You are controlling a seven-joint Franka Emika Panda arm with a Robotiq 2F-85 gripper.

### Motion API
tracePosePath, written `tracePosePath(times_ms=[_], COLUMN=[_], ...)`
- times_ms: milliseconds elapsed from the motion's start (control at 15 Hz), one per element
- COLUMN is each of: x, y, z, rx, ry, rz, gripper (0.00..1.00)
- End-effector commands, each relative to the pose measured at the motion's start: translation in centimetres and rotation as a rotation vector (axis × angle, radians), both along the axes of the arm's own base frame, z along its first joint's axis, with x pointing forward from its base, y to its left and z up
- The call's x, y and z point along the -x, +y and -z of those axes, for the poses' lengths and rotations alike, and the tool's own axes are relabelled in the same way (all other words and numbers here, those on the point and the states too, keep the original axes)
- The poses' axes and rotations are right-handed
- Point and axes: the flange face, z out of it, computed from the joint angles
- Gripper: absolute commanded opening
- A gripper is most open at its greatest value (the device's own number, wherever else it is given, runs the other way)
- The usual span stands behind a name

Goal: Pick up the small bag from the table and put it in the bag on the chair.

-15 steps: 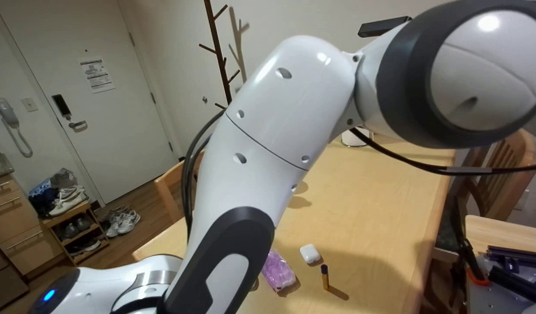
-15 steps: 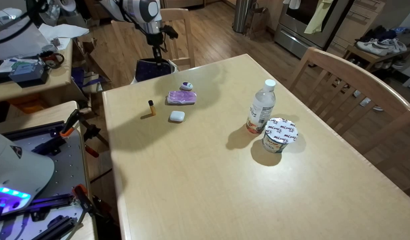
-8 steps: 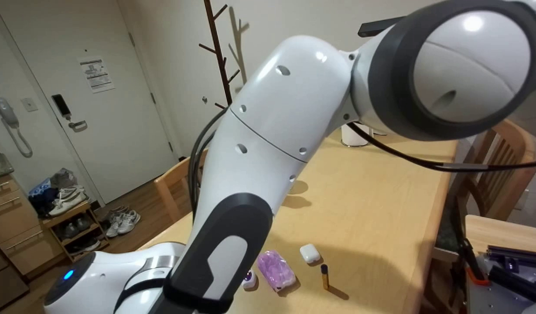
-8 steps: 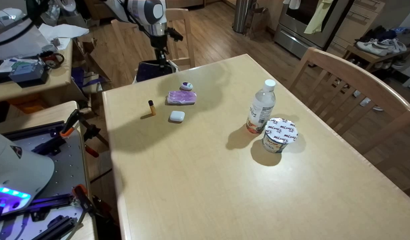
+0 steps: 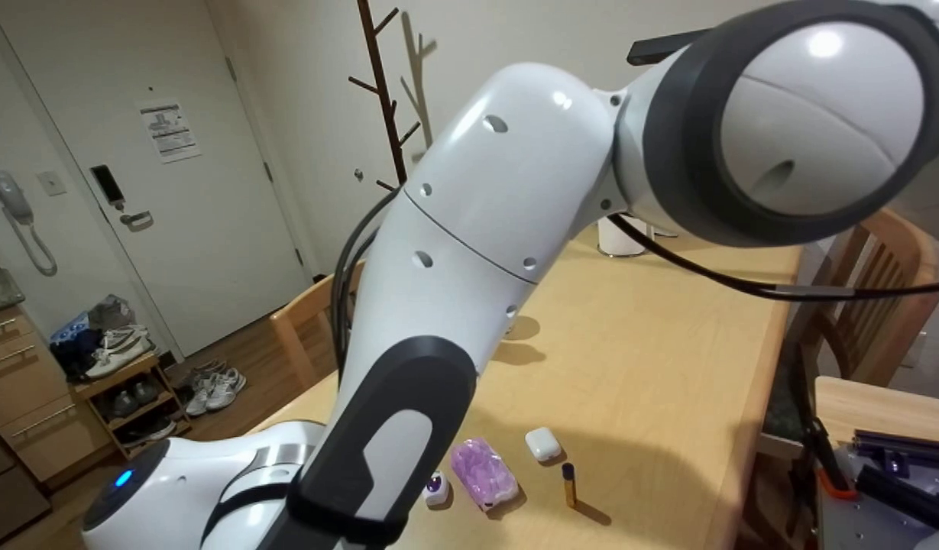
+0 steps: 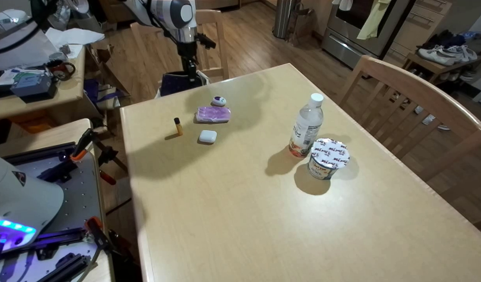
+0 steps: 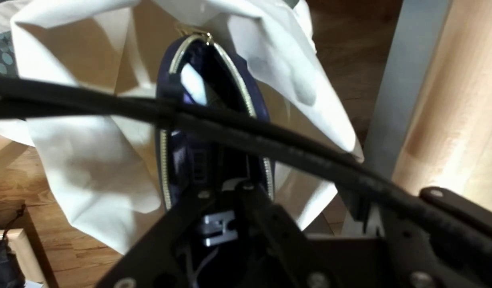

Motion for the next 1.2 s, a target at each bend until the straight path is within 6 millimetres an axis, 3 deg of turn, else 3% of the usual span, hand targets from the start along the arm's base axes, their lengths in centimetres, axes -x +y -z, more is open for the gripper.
tracePosePath(times_ms=[0,200,733,1133], x=[-0.4,-0.4,-1.6,-2.2], y=[-0.4,-0.3,0.0,-0.2], z=[-0.9,-2.1,-5.3,-6.6], rx=[-0.020,-0.021,-0.056,-0.069], ry=[0.022,0.003,-0.056,-0.067], rz=[-0.016,-0.013,-0.076,-0.107], gripper=[0.82,0.99,1.00,1.00])
